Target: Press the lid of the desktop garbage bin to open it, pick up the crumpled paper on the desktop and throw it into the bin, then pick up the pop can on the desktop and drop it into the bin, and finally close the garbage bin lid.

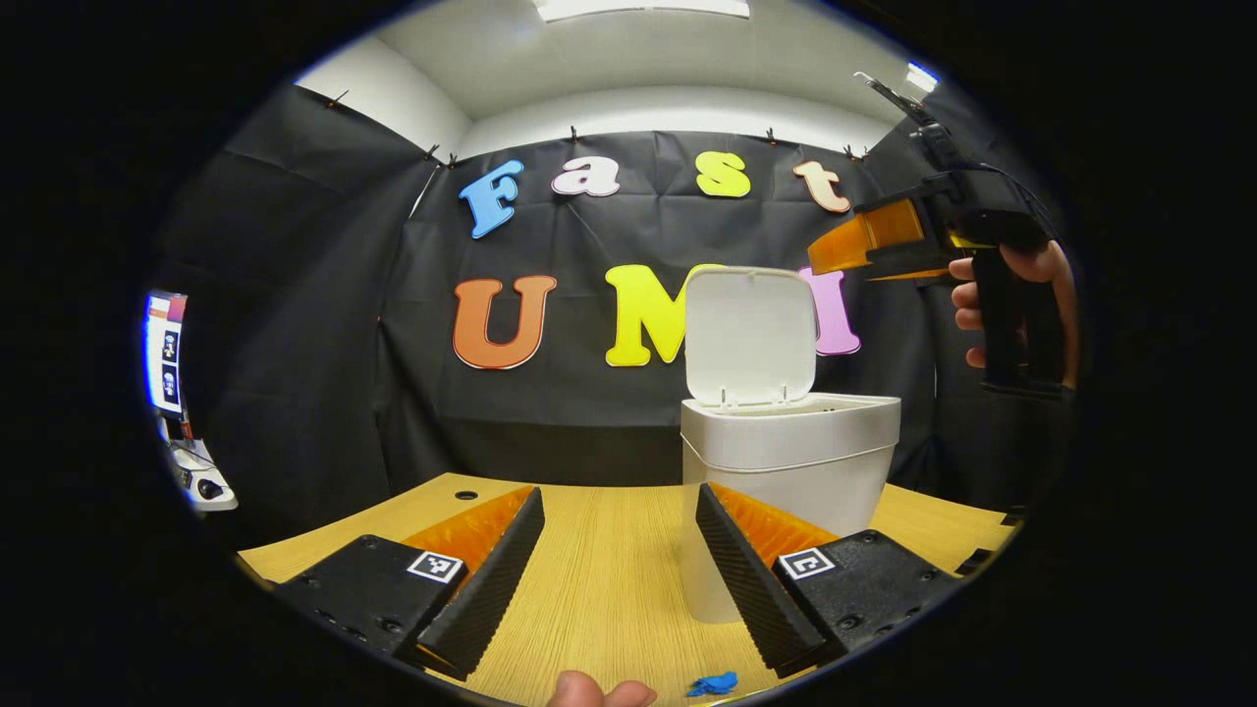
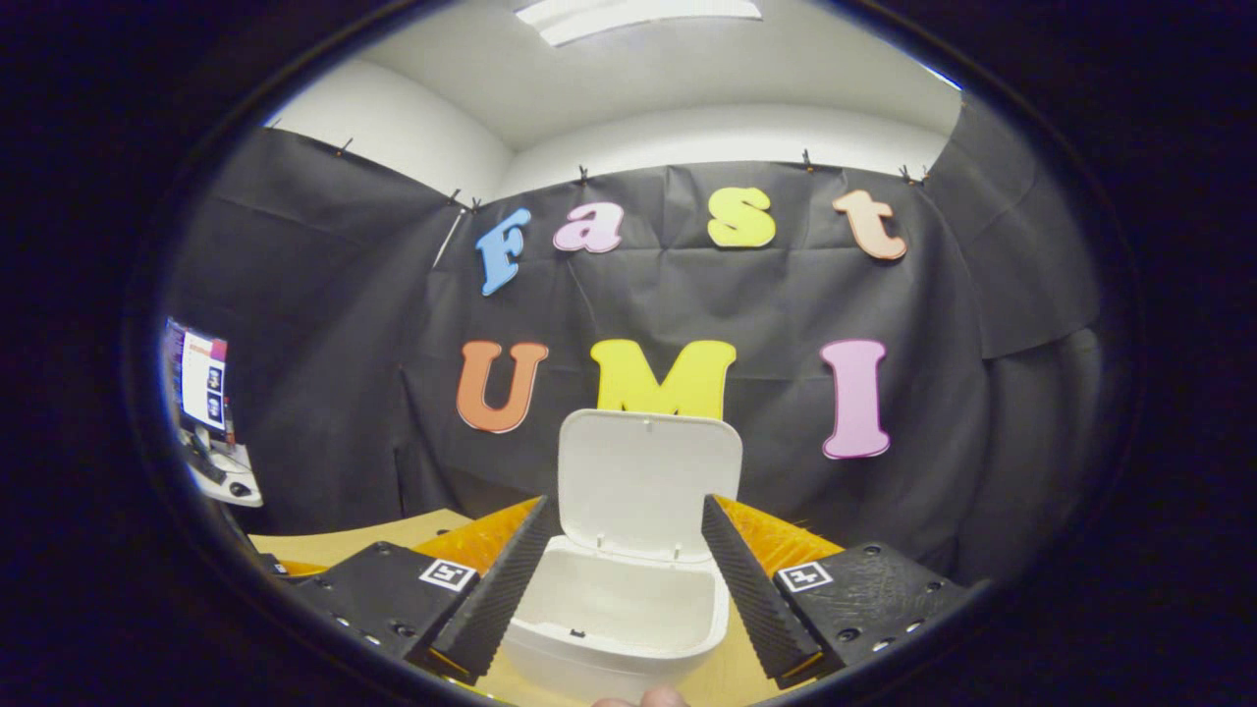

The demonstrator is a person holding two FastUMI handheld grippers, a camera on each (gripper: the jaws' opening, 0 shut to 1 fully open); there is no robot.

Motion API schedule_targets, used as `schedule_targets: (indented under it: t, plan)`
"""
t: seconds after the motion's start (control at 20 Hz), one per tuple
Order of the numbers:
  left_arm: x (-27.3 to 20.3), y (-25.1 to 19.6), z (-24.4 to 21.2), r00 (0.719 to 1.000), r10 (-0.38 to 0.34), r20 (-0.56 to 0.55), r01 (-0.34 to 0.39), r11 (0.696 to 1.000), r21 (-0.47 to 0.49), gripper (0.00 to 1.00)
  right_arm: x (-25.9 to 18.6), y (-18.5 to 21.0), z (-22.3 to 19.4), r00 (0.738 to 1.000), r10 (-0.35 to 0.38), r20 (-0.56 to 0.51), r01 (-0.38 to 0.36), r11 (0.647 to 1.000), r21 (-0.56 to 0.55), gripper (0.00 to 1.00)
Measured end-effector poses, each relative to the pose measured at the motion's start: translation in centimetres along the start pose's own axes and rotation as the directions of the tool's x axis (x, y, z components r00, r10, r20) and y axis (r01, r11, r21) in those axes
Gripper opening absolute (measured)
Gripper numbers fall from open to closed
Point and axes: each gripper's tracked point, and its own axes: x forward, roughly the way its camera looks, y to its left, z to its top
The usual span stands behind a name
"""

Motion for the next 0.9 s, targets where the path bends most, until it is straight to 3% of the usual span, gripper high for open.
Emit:
schedule_targets:
  t: [0.25,0.5,0.55,0.7,0.9]
  plan:
    - [0.0,-0.6,-0.2,1.000,0.000,-0.008,0.001,1.000,0.022,1.00,-4.3,-1.3,-2.8,0.999,-0.027,0.025,0.026,0.999,0.037,0.97]
    - [-0.3,-1.9,0.0,1.000,-0.015,0.004,0.014,0.999,0.030,1.00,-7.6,-1.9,-8.7,0.998,-0.046,-0.036,0.048,0.998,0.043,0.98]
    - [-0.4,-2.1,0.0,1.000,-0.015,0.006,0.015,0.999,0.033,1.00,-8.2,-1.8,-9.8,0.998,-0.044,-0.042,0.046,0.998,0.047,0.92]
    - [-1.0,-2.7,0.7,1.000,-0.009,0.028,0.008,0.998,0.055,1.00,-9.8,-1.9,-12.6,0.998,-0.037,-0.047,0.040,0.997,0.071,0.95]
    - [-1.4,-3.4,1.3,0.998,-0.011,0.056,0.008,0.998,0.059,1.00,-11.2,-3.4,-14.3,0.997,-0.060,-0.046,0.064,0.995,0.079,0.95]
